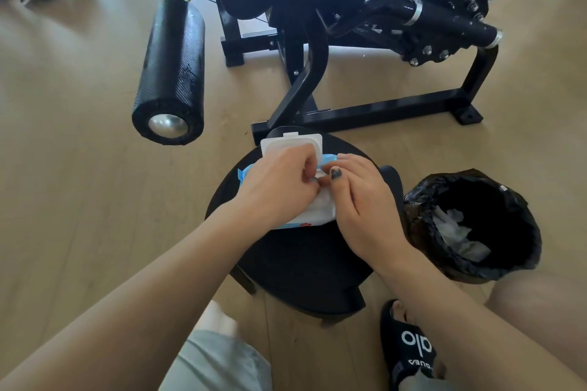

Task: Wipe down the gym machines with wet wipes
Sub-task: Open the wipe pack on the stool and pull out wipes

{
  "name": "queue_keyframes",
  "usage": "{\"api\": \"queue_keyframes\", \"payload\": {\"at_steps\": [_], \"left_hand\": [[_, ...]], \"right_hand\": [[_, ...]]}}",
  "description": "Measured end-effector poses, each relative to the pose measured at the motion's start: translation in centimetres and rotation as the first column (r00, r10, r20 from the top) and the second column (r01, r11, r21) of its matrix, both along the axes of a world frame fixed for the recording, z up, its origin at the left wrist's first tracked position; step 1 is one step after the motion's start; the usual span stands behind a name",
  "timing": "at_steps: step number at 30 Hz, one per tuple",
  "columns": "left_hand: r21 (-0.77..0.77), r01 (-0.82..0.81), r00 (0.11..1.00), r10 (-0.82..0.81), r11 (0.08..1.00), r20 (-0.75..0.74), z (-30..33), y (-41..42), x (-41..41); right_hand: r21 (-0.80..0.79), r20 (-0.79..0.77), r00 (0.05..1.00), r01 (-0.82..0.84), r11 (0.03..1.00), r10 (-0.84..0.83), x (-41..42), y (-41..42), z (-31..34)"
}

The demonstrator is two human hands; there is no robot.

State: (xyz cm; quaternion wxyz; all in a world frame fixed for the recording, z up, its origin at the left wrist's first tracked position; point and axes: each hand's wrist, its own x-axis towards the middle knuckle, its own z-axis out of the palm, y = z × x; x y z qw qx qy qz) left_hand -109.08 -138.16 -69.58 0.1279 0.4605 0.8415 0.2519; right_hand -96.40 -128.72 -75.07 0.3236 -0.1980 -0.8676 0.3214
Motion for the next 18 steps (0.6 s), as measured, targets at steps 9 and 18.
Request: {"api": "queue_keyframes", "payload": {"at_steps": [9,18], "left_hand": [[0.068,-0.159,0.969,0.143,0.985,0.202,2.3,-2.8,-1.5],[-0.093,-0.065,0.997,0.069,0.994,0.036,3.2,-2.9,-0.4]], "right_hand": [[0.066,0.093,0.992,0.076,0.995,-0.082,-0.1,-0.4,0.0],[0.108,0.125,0.989,0.066,0.992,-0.080,0.0,-0.5,-0.1]]}}
